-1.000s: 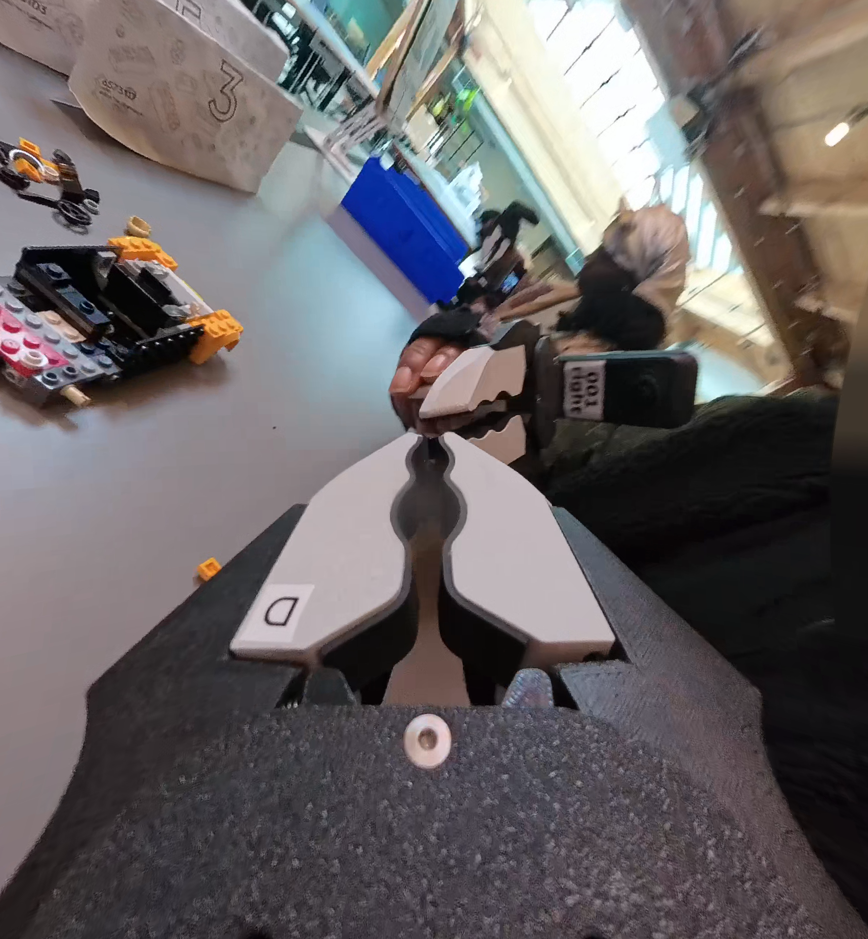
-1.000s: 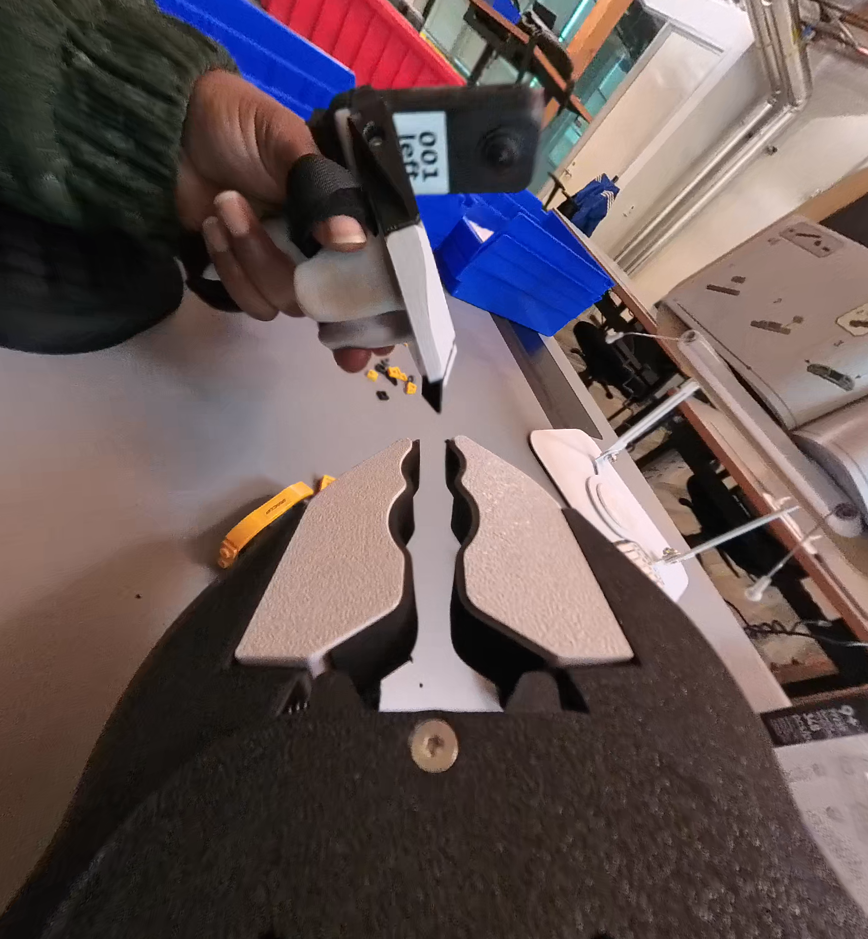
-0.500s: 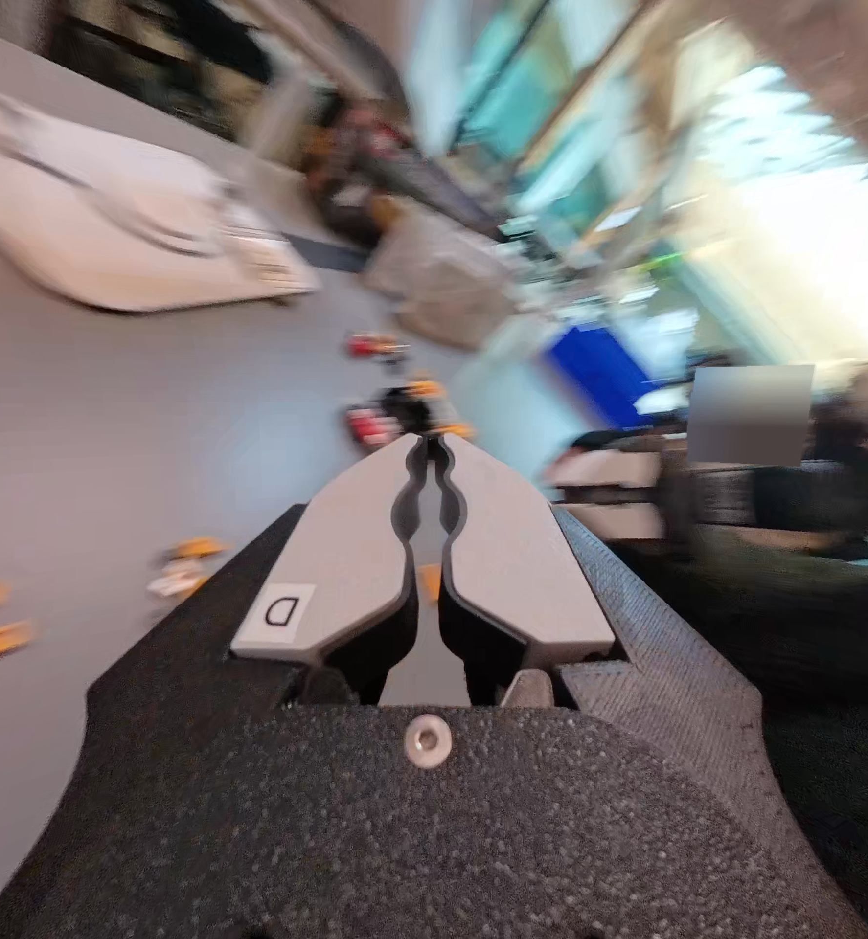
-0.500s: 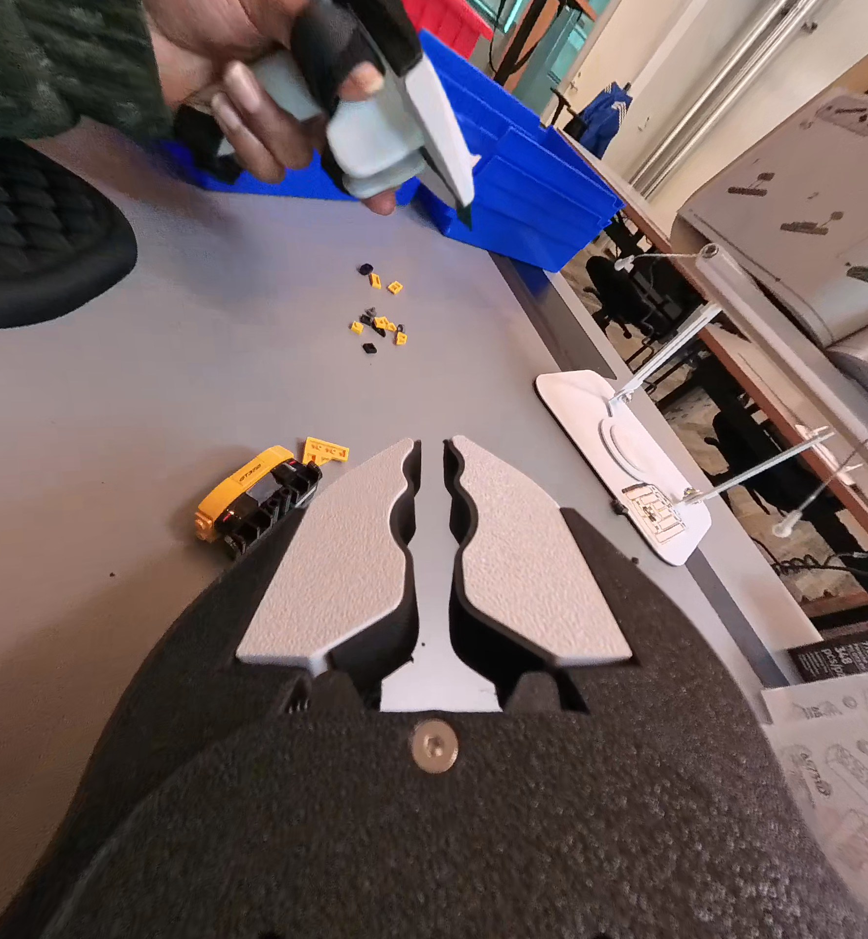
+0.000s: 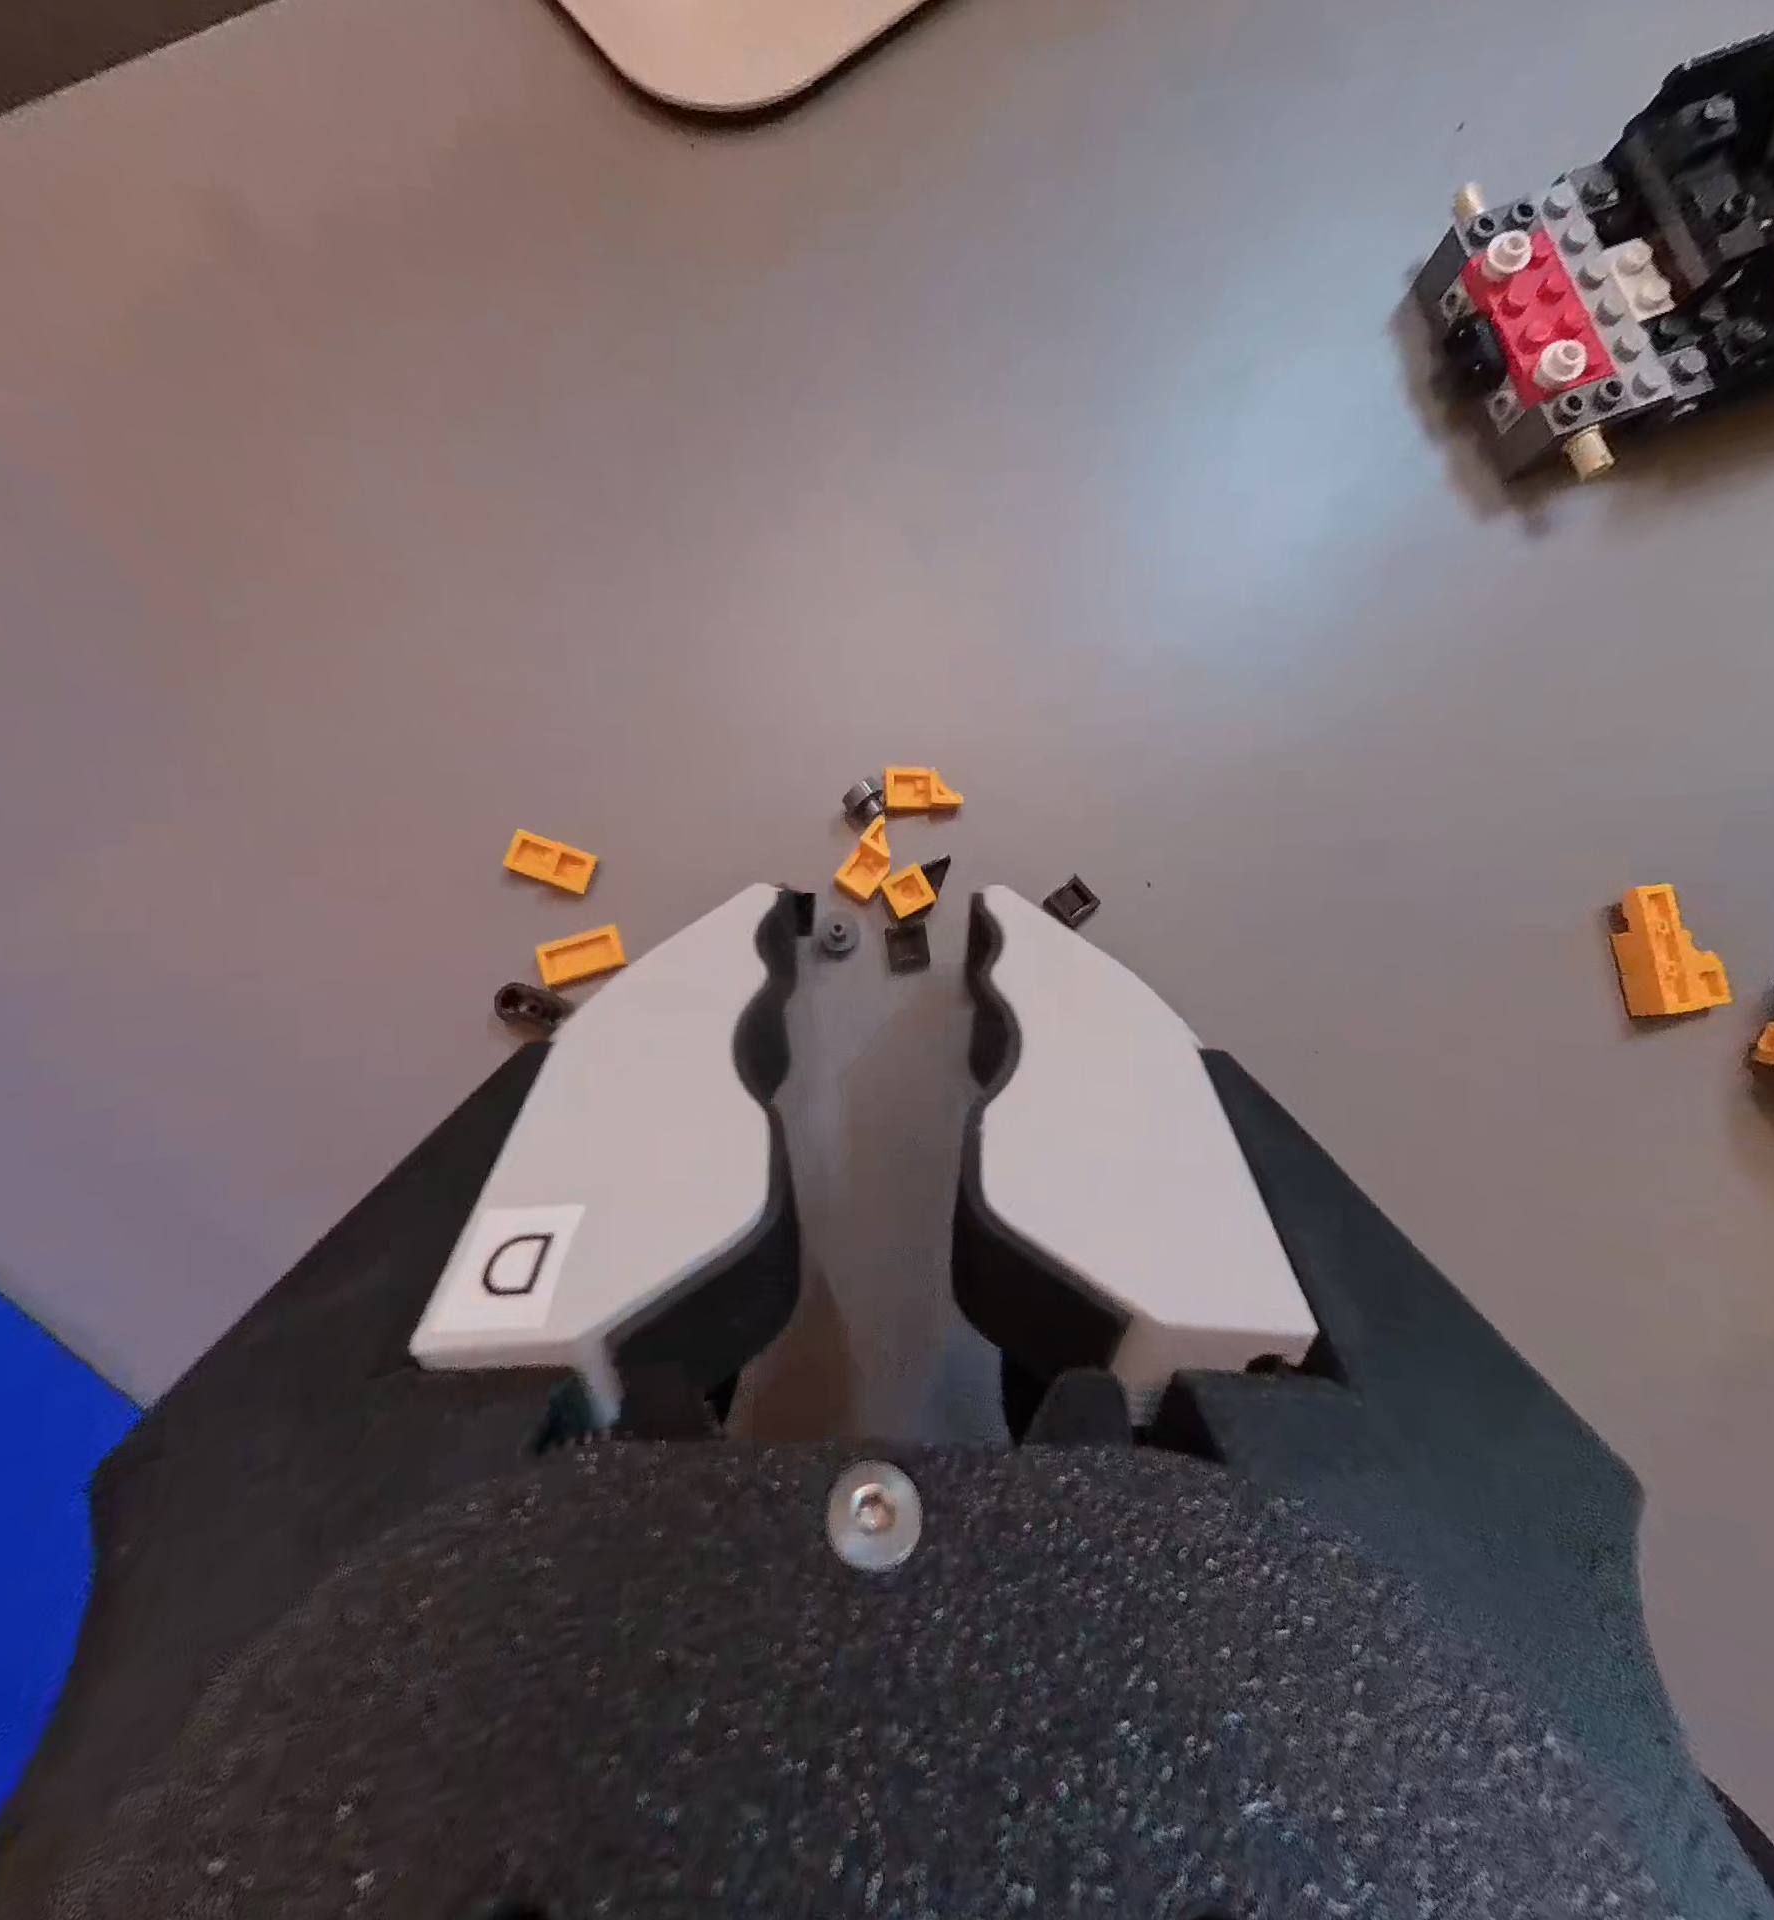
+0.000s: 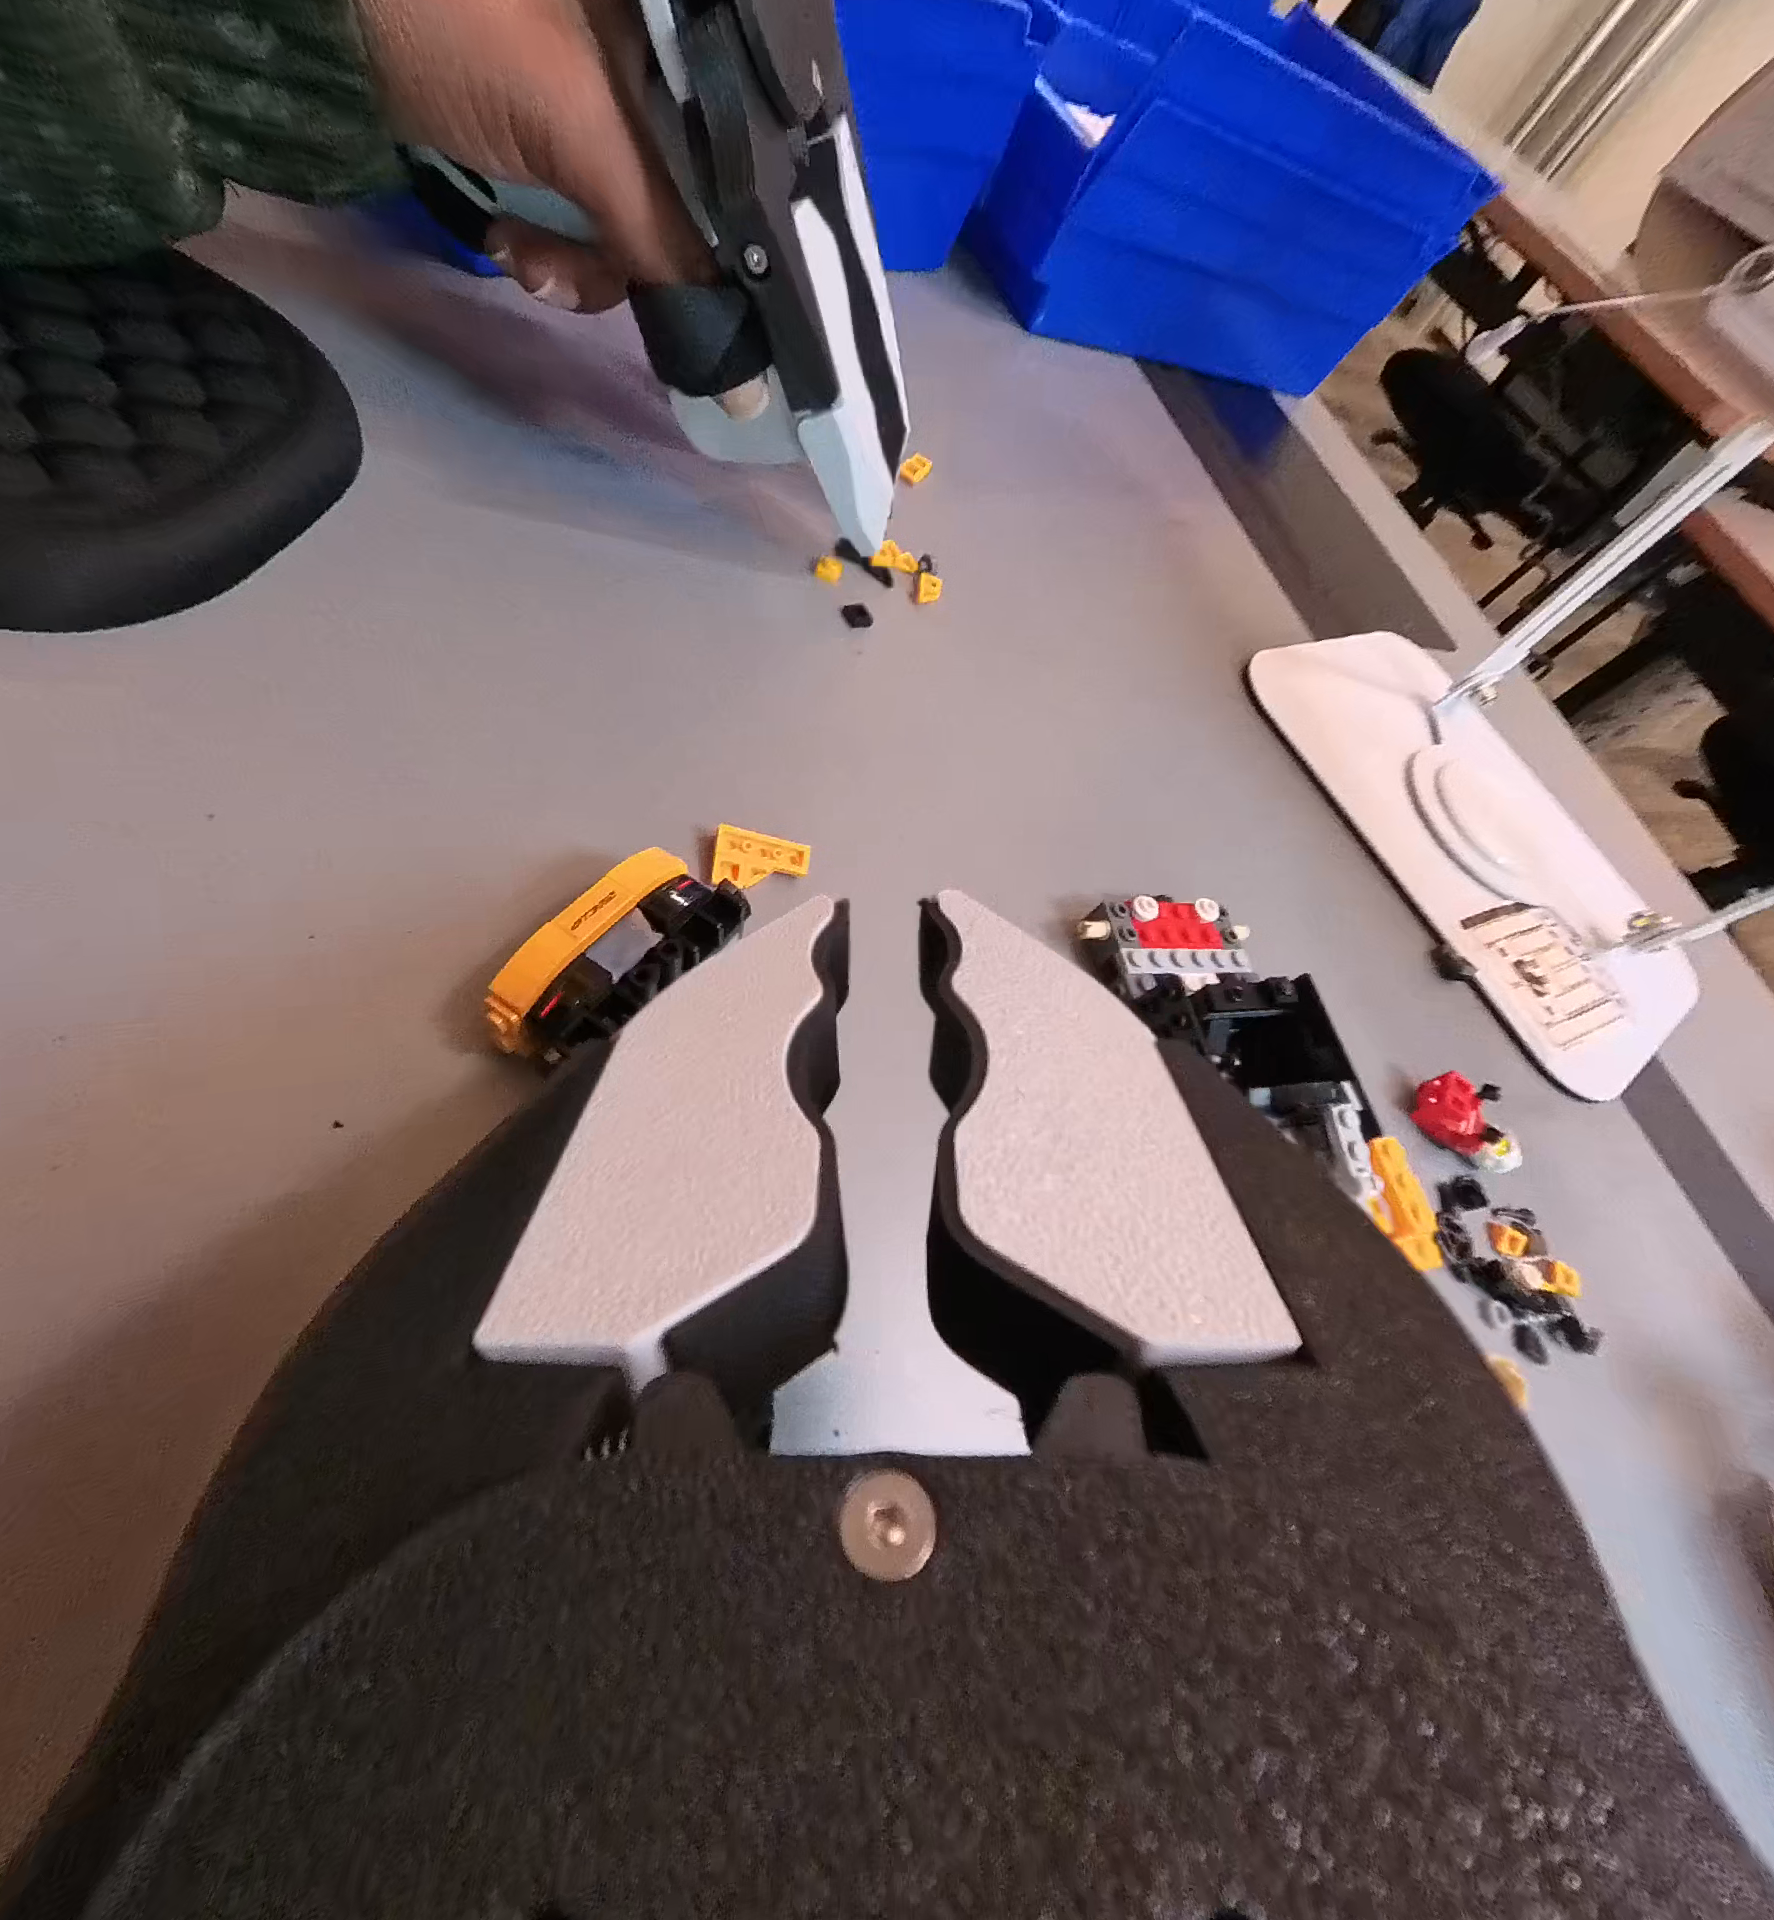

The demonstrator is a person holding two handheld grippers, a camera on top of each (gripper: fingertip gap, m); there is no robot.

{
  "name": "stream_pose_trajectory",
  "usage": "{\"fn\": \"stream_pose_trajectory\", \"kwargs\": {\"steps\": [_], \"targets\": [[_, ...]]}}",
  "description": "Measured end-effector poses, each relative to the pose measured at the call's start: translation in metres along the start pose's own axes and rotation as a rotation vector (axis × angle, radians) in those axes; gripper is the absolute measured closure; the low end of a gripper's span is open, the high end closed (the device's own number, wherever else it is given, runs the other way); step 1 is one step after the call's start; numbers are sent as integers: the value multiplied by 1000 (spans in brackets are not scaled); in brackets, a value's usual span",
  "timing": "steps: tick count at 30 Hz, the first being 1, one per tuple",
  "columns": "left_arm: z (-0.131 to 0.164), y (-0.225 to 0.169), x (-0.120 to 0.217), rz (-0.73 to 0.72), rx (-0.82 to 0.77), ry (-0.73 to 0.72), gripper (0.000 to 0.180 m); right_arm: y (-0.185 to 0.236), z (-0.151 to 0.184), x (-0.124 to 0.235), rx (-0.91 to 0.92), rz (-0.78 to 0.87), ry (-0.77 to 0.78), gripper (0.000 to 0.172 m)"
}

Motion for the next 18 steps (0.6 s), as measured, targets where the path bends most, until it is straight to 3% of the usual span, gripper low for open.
{"fn": "stream_pose_trajectory", "kwargs": {"steps": [6, 15, 18], "targets": [[9, -2, -7, 19, -2, 84, 104, 0, 3, -2, -25, -16, 15, 159], [13, -7, 1, 119, 17, 122, 97, 0, 7, -4, -52, -29, 21, 159], [9, -12, 5, 187, 7, 72, 97, -1, 7, -4, -59, -27, 17, 159]]}}
Point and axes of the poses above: each gripper's, where its closed fingertips meet, x back along the fingers, z out of its underside, y = z × x across the jaws, the point moved 6 cm from there along x, back along the fingers, and after that the axes turned 6 degrees about x, right-handed, at the moved point
